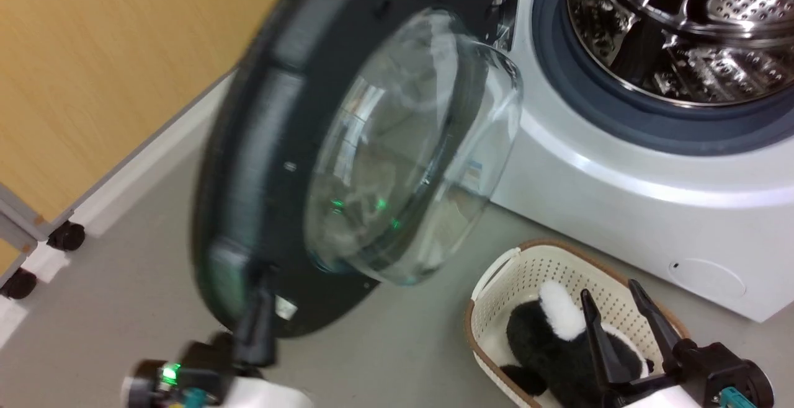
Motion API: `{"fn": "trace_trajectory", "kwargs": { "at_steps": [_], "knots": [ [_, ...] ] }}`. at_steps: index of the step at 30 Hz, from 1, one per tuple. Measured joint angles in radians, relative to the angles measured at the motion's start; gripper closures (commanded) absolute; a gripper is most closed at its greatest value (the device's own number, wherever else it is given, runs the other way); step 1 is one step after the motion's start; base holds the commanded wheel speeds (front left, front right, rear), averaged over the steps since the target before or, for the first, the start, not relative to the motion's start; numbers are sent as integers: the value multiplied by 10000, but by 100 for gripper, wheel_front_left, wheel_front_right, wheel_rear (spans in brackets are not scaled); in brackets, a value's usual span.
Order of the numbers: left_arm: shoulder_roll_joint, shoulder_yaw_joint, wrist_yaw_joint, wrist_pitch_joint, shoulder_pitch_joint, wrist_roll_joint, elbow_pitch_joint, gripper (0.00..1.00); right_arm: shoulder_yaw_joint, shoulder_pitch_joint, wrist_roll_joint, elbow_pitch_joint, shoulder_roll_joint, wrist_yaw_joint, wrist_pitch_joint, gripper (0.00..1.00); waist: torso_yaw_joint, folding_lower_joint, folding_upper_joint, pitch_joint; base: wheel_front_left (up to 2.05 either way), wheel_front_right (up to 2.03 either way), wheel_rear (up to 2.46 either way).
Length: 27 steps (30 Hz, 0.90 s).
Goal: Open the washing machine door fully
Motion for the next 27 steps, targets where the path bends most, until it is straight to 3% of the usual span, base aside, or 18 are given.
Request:
{"fn": "trace_trajectory", "kwargs": {
  "at_steps": [17, 27],
  "knots": [
    [-295, 2859, -314, -2, -2402, -683, 2046, 100, -384, -55, -165, -261, -568, 0, 0, 0, 102, 1, 0, 1226, 0, 0, 0],
    [-242, 4293, -874, -2, -3954, -748, 3766, 100, -533, -314, -353, -380, -838, 0, 0, 0, 56, 1, 0, 1892, 0, 0, 0]
  ]
}}
